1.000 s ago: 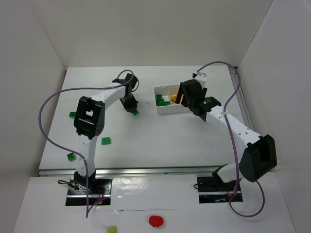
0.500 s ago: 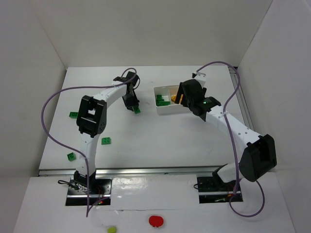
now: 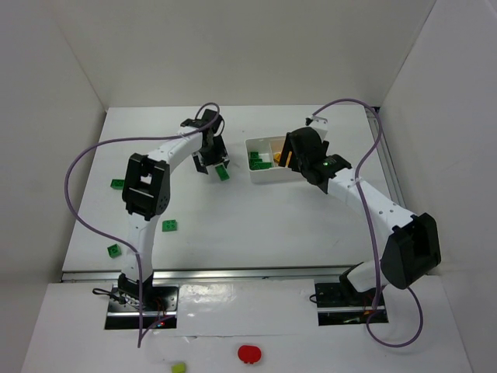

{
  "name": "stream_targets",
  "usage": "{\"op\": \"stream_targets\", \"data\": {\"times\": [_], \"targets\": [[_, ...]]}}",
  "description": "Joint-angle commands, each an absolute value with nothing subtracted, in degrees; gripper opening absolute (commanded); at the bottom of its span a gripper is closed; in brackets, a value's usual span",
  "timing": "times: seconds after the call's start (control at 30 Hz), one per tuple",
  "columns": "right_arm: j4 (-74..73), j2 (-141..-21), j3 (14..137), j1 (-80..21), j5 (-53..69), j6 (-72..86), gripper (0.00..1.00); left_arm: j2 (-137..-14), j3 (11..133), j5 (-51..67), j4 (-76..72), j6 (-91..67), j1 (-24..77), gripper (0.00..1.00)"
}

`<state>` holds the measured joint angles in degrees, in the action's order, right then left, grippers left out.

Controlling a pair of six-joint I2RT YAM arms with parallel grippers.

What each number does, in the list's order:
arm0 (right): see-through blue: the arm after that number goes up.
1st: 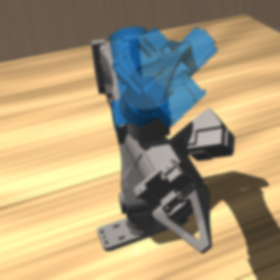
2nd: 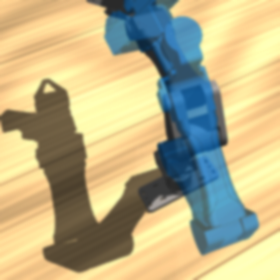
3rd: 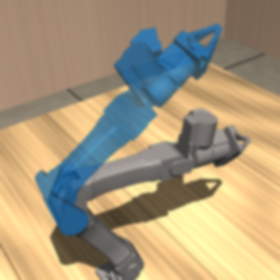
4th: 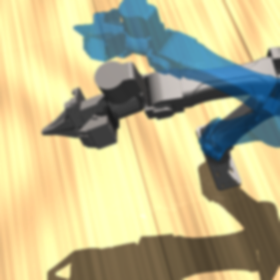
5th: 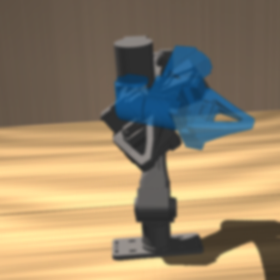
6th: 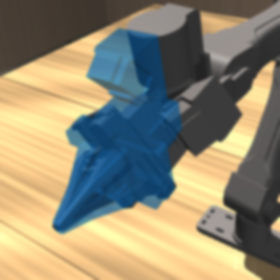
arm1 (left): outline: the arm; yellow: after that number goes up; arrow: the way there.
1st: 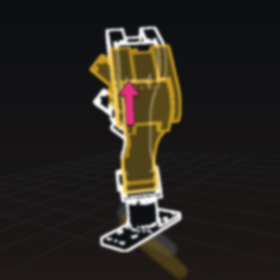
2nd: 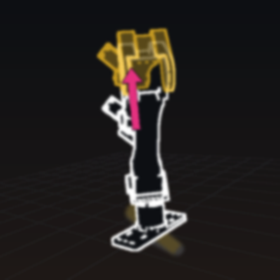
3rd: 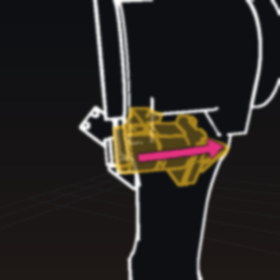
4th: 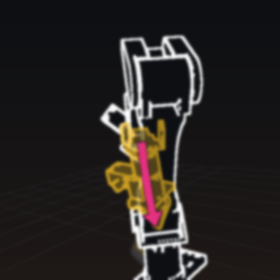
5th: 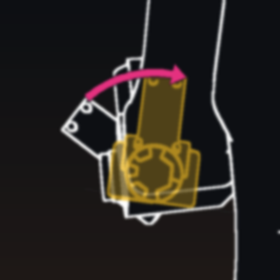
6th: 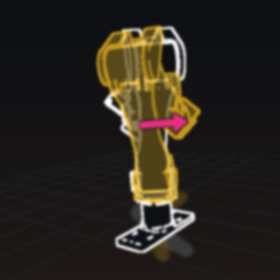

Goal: Sort the legos into containers by color

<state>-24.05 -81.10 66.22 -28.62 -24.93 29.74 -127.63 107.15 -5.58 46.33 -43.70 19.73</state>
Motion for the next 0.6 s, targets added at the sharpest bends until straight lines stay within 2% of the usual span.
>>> {"op": "stream_targets", "data": {"times": [0.0, 0.3, 0.47, 0.57], "targets": [[-22.59, -81.91, 68.38, -28.39, -25.40, 29.44, 0.82, -125.95, 109.51, -4.83, 45.62, -43.24, 20.48, 0.78], [-23.12, -81.91, 68.38, -28.91, -25.40, 29.44, 0.82, -131.83, 114.60, -8.96, 50.27, -48.07, 22.24, 0.80], [-23.12, -81.91, 68.38, -28.92, -25.40, 29.44, 0.82, -133.85, 114.61, -9.67, 50.27, -48.60, 23.29, 0.77], [-23.12, -81.91, 67.85, -28.92, -25.40, 29.44, 0.82, -134.47, 114.61, -10.72, 50.80, -48.60, 23.82, 0.72]]}}
